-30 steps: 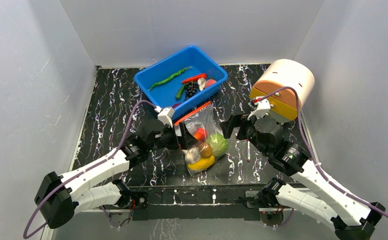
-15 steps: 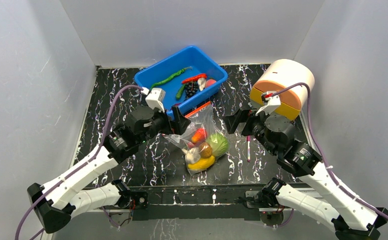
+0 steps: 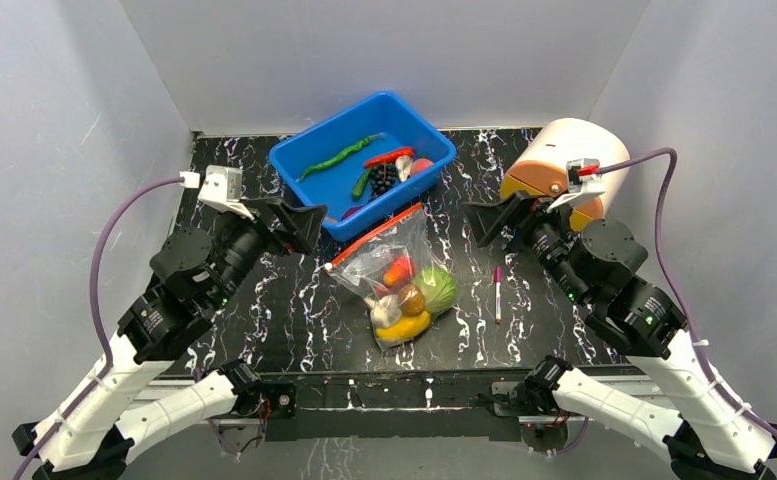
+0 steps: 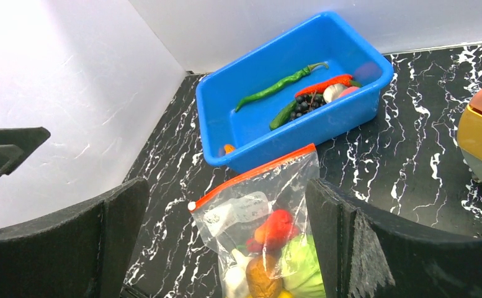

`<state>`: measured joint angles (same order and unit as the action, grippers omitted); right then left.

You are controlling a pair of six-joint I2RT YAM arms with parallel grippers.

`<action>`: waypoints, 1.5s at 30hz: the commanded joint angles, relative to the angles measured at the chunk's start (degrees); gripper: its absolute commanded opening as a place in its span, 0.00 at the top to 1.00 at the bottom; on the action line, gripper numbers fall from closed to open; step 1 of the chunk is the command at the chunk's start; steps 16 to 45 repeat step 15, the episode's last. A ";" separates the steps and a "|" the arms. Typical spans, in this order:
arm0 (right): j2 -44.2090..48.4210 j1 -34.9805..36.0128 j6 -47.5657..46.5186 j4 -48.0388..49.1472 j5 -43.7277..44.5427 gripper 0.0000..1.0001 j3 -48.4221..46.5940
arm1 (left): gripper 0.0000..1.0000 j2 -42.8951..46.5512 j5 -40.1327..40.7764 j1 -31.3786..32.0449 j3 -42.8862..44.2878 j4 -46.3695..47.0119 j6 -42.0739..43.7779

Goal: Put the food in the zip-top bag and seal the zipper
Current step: Reset both arms

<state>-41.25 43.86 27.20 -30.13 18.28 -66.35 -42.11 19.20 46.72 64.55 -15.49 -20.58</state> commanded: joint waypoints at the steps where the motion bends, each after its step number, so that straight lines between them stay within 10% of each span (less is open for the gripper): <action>1: -0.41 -0.01 -0.01 0.24 0.07 0.02 -2.20 | 0.02 -0.58 3.27 0.19 0.63 -2.45 1.42; 45: 0.29 -0.01 1.63 0.95 -0.85 0.02 -0.45 | 0.02 -2.29 1.14 0.17 -2.52 -1.62 -1.08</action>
